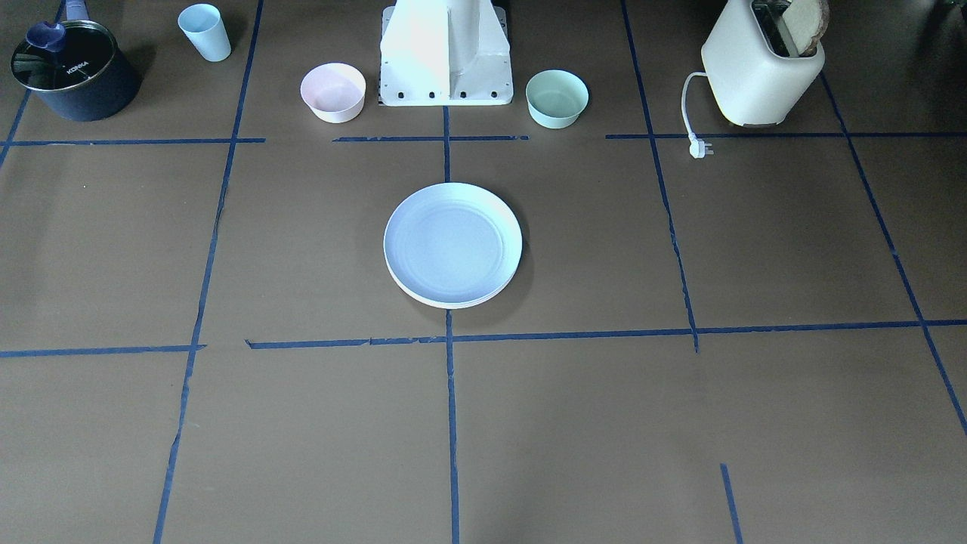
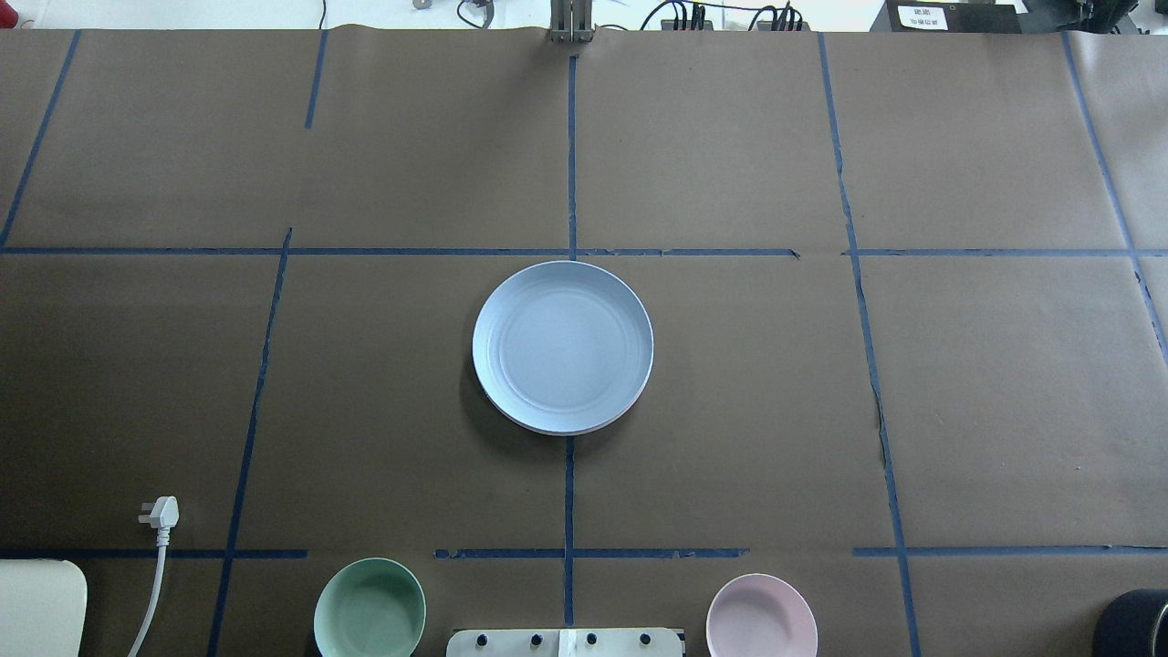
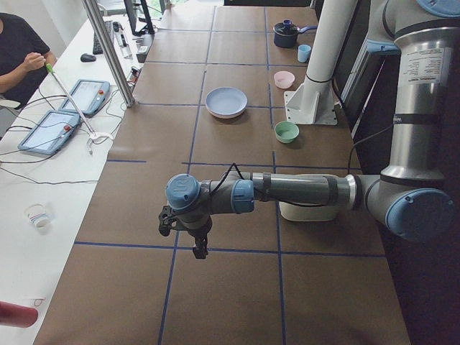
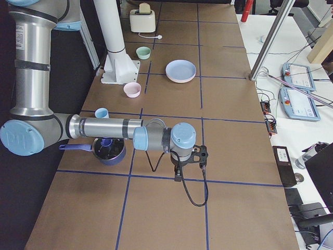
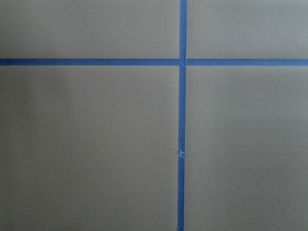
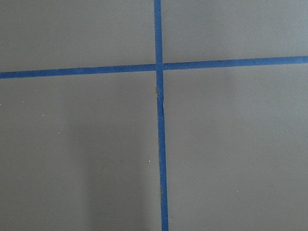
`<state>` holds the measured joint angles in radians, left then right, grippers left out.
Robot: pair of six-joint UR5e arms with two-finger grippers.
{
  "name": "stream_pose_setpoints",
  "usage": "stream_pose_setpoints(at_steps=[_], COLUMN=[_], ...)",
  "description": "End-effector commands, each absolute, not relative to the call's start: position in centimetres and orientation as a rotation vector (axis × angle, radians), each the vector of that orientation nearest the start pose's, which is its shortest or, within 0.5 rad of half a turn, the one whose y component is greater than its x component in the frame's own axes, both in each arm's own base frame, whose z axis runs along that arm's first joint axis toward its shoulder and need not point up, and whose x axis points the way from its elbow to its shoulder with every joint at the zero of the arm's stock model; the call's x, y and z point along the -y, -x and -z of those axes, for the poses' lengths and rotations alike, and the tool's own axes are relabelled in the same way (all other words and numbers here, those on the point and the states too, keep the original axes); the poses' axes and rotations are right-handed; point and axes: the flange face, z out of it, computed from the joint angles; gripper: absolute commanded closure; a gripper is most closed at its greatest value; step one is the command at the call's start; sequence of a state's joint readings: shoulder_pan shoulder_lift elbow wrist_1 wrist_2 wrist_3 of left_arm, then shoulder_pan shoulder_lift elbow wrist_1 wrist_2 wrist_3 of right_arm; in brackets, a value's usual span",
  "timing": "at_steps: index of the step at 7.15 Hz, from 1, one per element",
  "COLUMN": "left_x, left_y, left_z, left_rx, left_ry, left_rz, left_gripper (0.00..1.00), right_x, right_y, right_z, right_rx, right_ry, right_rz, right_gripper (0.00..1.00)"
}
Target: Stack three plates with pink and blue
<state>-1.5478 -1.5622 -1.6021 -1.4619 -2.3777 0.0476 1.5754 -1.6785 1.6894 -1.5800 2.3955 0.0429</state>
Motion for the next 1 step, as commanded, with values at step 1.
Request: stream_pose_setpoints(at_steps=[1], left_x=[48.28], left_y=[5.03], left_z=[-65.64], left_rx=[-0.807], left_ry=[0.072], left_rz=[-0.033], left_gripper=[0.00], right_x=[44.35], right_y=[-6.21], right_z=[-64.92], right_rx=[0.827], right_ry=[0.016], right_rz=[-0.045], right_gripper=[0.00])
